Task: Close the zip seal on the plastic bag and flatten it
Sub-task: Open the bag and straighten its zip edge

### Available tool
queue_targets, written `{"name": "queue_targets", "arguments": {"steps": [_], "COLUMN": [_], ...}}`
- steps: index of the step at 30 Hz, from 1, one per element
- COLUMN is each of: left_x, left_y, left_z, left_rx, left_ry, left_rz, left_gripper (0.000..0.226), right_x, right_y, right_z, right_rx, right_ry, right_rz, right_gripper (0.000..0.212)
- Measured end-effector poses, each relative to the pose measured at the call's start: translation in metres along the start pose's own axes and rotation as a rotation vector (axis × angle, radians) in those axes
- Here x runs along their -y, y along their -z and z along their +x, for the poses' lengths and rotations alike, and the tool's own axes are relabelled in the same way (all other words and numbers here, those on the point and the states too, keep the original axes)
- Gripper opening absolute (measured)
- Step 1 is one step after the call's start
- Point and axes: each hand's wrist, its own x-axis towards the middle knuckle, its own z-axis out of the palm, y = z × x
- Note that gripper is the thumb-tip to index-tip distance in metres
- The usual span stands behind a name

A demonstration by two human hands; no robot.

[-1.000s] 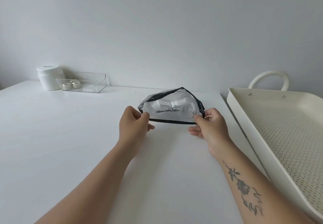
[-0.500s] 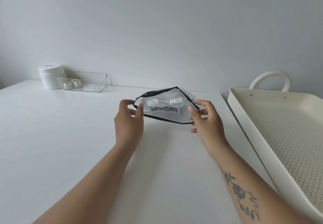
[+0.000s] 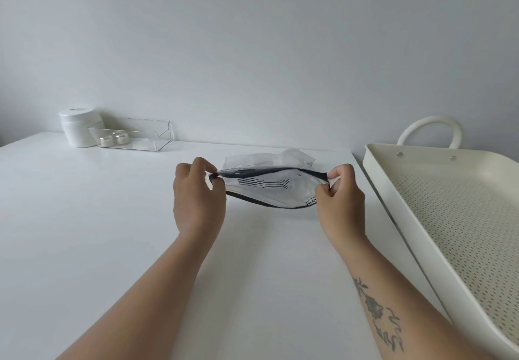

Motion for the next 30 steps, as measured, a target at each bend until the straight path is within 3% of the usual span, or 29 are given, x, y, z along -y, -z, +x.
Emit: {"name": "queue_targets", "arguments": {"steps": [5,8,11,14,18,21,27,30], "left_x": [-0.009,-0.012,-0.006,0.002,0.008,0.002,-0.009,-0.007], "left_y": [-0.005,-0.011,-0.009,-0.006,-0.002,0.000,-0.001,0.003], "left_z": [-0.011,-0.018,-0.011,-0.001,0.006,0.005,-0.002,0.004], "left_rx": [0.165,0.260,0.200,0.091,0.122,0.084,0.101,0.063], "left_ry": [-0.335,-0.487,-0.368,0.004,0.359,0.296,0.009,-0.062], "left_rz": [0.234,0.307,0.294,0.228,-0.213,-0.303,-0.253,-0.113], "left_gripper": [0.049,0.059,0.058,0.057,0.036,0.014,0.024,0.026], "right_x": [-0.001,0.004,0.008,0.009,0.006,0.004,0.004,0.005], "right_y": [0.002,-0.002,-0.001,0.001,0.000,-0.001,0.002,0.005], "right_z": [0.002,-0.003,-0.004,-0.004,-0.005,-0.006,-0.006,-0.001], "right_rx": [0.134,0.234,0.267,0.259,0.262,0.253,0.128,-0.016], "right_ry": [0.007,0.069,0.078,0.065,0.097,0.113,0.133,0.044], "right_rz": [0.159,0.199,0.248,0.262,0.110,-0.102,-0.357,-0.322], "right_gripper": [0.014,0.014,0.017,0.019,0.022,0.007,0.021,0.017]}}
